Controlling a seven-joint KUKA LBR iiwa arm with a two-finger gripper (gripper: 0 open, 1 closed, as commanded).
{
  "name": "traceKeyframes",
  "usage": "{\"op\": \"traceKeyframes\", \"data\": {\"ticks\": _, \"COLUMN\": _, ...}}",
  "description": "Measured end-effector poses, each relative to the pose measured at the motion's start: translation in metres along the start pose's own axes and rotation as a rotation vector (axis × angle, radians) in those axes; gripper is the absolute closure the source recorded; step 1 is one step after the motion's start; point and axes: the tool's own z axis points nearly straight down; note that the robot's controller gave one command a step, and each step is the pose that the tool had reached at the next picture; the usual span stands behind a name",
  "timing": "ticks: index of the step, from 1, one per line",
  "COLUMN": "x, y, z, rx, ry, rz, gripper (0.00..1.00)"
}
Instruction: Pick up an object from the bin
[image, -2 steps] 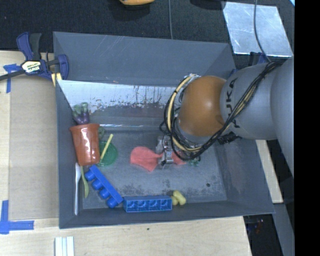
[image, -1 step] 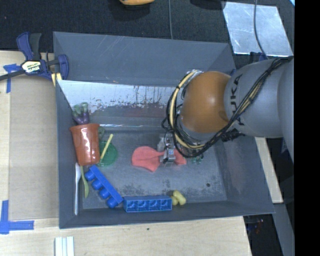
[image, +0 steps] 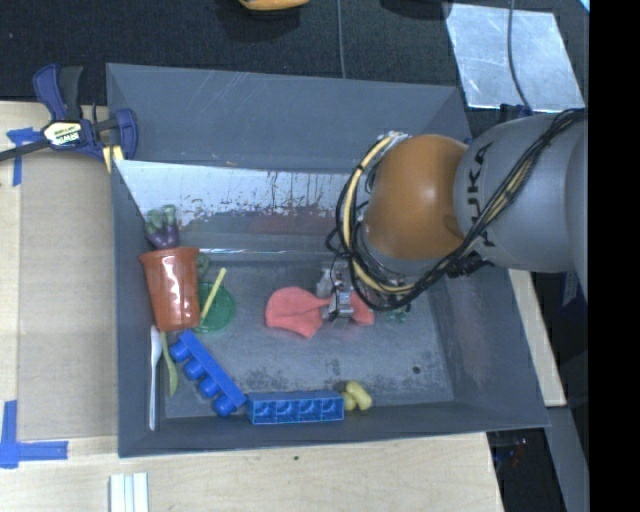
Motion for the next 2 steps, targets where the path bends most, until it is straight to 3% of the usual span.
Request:
{"op": "traceKeyframes", "data": {"ticks": 1, "x": 0.000, "y": 0.000, "z": -0.016, "rx": 0.000, "ry": 0.003, "rz": 0.001, "gripper": 1.00}}
{"op": "traceKeyframes", "data": {"ticks": 2, "x": 0.000, "y": 0.000, "z": -0.065, "rx": 0.001, "ry": 0.006, "rz": 0.001, "gripper": 1.00}}
